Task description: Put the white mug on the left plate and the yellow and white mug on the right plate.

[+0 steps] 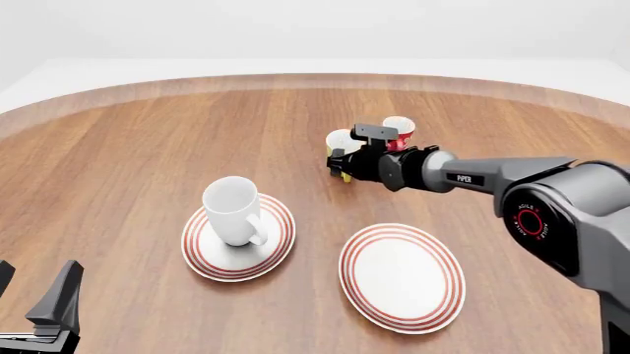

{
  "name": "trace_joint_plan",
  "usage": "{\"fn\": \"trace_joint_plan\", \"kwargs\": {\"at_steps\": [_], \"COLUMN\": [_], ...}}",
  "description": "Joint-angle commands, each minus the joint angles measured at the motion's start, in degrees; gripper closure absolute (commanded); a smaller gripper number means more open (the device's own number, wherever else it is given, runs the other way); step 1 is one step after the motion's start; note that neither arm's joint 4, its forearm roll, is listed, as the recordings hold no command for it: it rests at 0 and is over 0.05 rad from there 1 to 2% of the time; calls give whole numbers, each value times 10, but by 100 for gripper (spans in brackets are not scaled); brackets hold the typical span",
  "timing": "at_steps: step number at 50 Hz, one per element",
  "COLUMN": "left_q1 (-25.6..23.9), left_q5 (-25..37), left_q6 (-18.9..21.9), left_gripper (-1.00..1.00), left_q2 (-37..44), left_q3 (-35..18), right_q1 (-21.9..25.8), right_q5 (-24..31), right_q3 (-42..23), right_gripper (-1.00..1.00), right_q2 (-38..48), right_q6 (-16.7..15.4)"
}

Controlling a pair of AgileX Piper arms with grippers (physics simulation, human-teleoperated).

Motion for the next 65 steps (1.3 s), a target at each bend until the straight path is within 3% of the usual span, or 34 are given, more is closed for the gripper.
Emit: {"fn": "trace_joint_plan", "kwargs": {"at_steps": [1, 30, 31, 65], "left_q1": [0, 0, 0, 0], "left_q5": [0, 0, 0, 0], "left_q6": [0, 0, 0, 0], "left_gripper": [-100, -100, -100, -100], "left_q2": [0, 0, 0, 0], "left_q3": [0, 0, 0, 0], "right_q1": [0, 5, 6, 9], "right_q5": [8, 29, 29, 12], "right_q3": [-10, -36, -35, 21], "right_gripper": [-100, -100, 100, 100], "right_q2": [10, 35, 34, -40], "right_q6": [3, 14, 14, -10]}}
